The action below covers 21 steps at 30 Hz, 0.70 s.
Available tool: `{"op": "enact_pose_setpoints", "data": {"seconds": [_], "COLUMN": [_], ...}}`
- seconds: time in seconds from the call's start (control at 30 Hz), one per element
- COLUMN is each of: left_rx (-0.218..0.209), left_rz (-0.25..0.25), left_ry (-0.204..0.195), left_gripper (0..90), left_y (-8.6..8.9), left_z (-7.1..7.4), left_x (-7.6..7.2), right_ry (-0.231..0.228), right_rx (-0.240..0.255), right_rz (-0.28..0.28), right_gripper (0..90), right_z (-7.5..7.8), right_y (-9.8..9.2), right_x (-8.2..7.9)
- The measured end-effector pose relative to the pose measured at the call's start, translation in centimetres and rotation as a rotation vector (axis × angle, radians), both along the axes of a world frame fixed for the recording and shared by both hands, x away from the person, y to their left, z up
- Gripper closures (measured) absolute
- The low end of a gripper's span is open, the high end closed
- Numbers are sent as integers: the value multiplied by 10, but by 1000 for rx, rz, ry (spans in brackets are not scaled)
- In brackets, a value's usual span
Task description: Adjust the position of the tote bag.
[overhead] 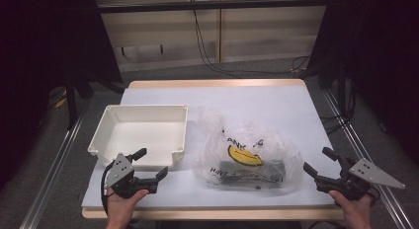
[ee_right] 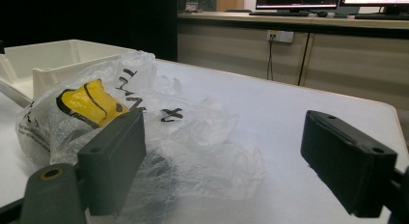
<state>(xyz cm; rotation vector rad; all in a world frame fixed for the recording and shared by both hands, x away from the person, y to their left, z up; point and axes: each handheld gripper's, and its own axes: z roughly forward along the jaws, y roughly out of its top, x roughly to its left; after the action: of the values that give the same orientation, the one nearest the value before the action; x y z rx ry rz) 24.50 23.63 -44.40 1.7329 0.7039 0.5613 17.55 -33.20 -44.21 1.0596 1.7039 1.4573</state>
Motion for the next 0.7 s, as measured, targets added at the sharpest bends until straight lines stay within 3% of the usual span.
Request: {"op": "enact_pose_setpoints", "data": {"seconds": [0.33,0.43,0.7], "left_rx": [10,25,48], "left_rz": [30,24,9], "left_ry": [15,18,26], "left_gripper": [58,60,66], "left_y": [5,4,-2], "left_z": [-3,-4,-5], "left_x": [3,5,6], "right_ry": [36,61,111], "right_rx": [-13,-55,-50], "right_rz": [26,35,73], "right_gripper": [233,244,332], "right_z": [2,1,5], "right_y": [1,3,4], "right_x": [1,1,13]}}
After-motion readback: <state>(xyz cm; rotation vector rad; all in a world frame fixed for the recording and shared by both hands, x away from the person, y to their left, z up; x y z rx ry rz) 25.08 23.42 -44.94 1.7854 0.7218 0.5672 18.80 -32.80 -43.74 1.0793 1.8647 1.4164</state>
